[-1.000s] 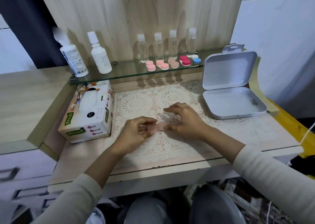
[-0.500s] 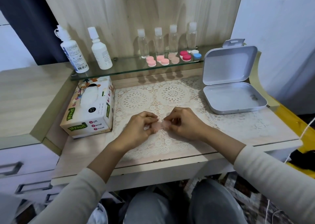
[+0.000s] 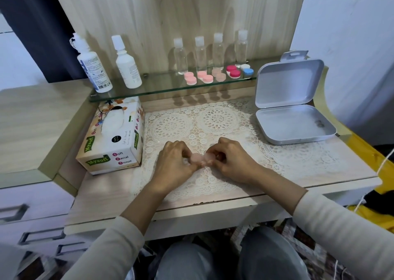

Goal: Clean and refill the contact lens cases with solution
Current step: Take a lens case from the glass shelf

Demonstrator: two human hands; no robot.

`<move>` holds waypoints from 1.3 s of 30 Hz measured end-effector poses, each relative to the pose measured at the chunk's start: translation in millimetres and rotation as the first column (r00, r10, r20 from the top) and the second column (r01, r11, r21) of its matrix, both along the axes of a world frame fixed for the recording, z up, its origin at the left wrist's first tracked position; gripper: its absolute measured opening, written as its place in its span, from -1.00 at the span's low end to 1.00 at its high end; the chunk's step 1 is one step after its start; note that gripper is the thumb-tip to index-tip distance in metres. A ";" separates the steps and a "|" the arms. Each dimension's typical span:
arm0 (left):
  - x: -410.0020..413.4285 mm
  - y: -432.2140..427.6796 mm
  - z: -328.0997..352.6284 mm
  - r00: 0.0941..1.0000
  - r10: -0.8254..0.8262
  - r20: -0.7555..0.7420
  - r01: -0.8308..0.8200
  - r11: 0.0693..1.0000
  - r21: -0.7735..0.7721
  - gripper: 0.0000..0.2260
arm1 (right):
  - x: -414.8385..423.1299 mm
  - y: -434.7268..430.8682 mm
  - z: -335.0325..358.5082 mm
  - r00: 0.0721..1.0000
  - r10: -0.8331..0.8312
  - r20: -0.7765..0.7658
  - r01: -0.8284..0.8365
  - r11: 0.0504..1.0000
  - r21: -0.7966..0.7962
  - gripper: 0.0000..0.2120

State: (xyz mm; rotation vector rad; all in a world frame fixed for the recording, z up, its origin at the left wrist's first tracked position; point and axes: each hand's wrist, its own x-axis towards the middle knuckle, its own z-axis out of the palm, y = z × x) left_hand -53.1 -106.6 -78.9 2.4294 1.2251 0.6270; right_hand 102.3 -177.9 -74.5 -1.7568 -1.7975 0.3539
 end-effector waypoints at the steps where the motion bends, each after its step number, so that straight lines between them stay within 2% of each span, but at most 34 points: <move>1: 0.7 -1.7 -1.5 1.000 0.029 -0.007 -0.029 1.000 0.004 -0.61 | 0.0 0.1 -0.3 1.000 0.002 -0.002 -0.002 1.000 0.000 -0.80; 4: -1.2 -6.0 -5.0 0.995 0.027 0.099 -0.020 0.997 -0.072 -0.52 | 1.2 0.5 -1.8 1.000 0.000 -0.005 0.000 1.000 0.004 -0.78; 7: -7.7 -11.3 -7.7 0.952 -0.092 0.293 0.160 0.963 -0.217 -0.52 | 1.4 0.1 -2.6 1.000 -0.002 -0.020 0.003 1.000 0.015 -0.77; 9: -12.5 -12.0 -10.5 0.942 -0.113 0.317 0.174 0.970 -0.170 -0.57 | 1.5 -0.1 -2.4 1.000 0.002 -0.021 -0.001 1.000 0.015 -0.78; 11: -15.2 -9.1 -12.2 0.954 -0.070 0.292 0.094 0.993 -0.071 -0.60 | 1.3 -0.5 -2.2 1.000 0.005 -0.022 -0.005 1.000 0.014 -0.79; 13: -14.6 -7.1 -8.8 0.969 -0.030 0.244 0.040 0.999 -0.036 -0.59 | 1.3 -0.6 -2.3 1.000 0.003 -0.028 -0.003 1.000 0.016 -0.80; 17: -9.3 -4.6 -2.5 0.988 -0.106 0.114 0.108 0.994 -0.005 -0.64 | 0.6 -0.8 -1.9 1.000 -0.001 -0.027 0.001 1.000 0.019 -0.80; 19: -7.3 -4.4 -1.6 0.993 -0.086 0.079 0.085 0.996 0.009 -0.68 | 0.8 -1.4 -1.4 1.000 -0.002 -0.029 0.002 1.000 0.022 -0.81; 22: -7.7 -0.4 0.9 0.995 -0.035 0.095 0.032 0.999 0.030 -0.69 | -0.1 -2.3 0.0 0.999 0.001 -0.043 -0.001 1.000 0.016 -0.81; 27: -15.8 2.7 0.9 0.954 -0.216 0.207 0.254 0.950 -0.183 -0.60 | 0.2 -2.0 0.8 0.999 0.005 -0.052 -0.005 1.000 -0.007 -0.82; 29: -14.6 2.2 1.3 0.957 -0.222 0.190 0.250 0.958 -0.140 -0.60 | 0.3 -1.9 0.3 0.998 0.002 -0.058 -0.002 1.000 -0.007 -0.82; 34: -3.7 2.2 2.6 0.977 -0.212 0.018 0.212 0.977 -0.028 -0.68 | 0.0 -1.8 0.8 0.999 0.008 -0.051 -0.008 1.000 0.000 -0.81; 39: -7.1 1.9 7.7 0.983 -0.103 0.151 0.107 0.994 -0.014 -0.74 | 1.2 -1.7 0.2 0.999 0.005 -0.040 -0.006 1.000 -0.005 -0.80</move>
